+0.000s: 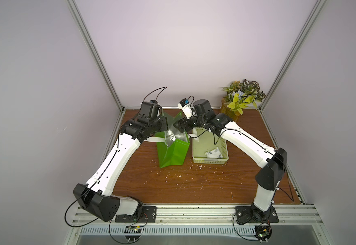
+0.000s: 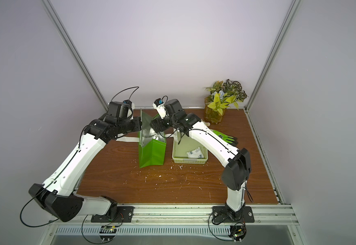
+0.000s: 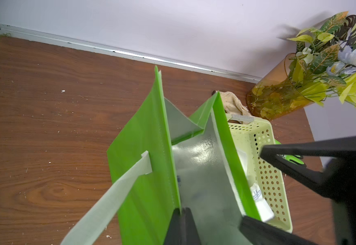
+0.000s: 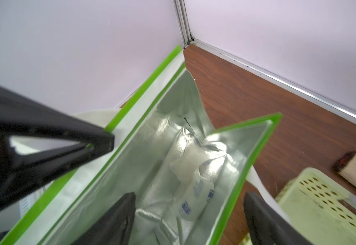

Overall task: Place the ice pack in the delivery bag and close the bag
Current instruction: Place the ice pack in the delivery bag, then move the ice pack to the bin.

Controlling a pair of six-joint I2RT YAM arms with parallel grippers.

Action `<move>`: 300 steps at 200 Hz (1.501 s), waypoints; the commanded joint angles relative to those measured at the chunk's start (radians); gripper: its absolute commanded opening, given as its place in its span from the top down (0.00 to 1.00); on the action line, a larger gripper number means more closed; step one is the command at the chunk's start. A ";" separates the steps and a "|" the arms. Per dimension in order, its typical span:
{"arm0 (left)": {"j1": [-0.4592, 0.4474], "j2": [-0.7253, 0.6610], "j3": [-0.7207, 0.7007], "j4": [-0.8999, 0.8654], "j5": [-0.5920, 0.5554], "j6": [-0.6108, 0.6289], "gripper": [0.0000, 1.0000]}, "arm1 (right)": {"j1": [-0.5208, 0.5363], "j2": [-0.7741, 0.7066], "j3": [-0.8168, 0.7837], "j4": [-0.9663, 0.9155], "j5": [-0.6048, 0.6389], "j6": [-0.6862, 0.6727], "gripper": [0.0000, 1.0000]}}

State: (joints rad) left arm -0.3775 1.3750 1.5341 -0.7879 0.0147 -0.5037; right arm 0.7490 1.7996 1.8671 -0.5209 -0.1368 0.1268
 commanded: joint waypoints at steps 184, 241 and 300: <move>0.008 -0.010 -0.007 0.023 -0.010 0.024 1.00 | -0.180 0.040 -0.468 -0.349 0.221 -0.402 0.01; 0.008 -0.002 -0.005 0.022 -0.011 0.029 1.00 | -0.177 0.152 -0.450 -0.339 0.350 -0.379 0.02; 0.007 0.000 0.001 0.022 -0.006 0.029 1.00 | -0.206 0.175 -0.396 -0.162 0.433 -0.250 0.10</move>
State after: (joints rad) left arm -0.3775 1.3754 1.5341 -0.7822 0.0143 -0.4931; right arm 0.5671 1.9392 1.4414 -0.7712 0.2153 -0.2081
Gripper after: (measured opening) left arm 0.050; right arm 0.904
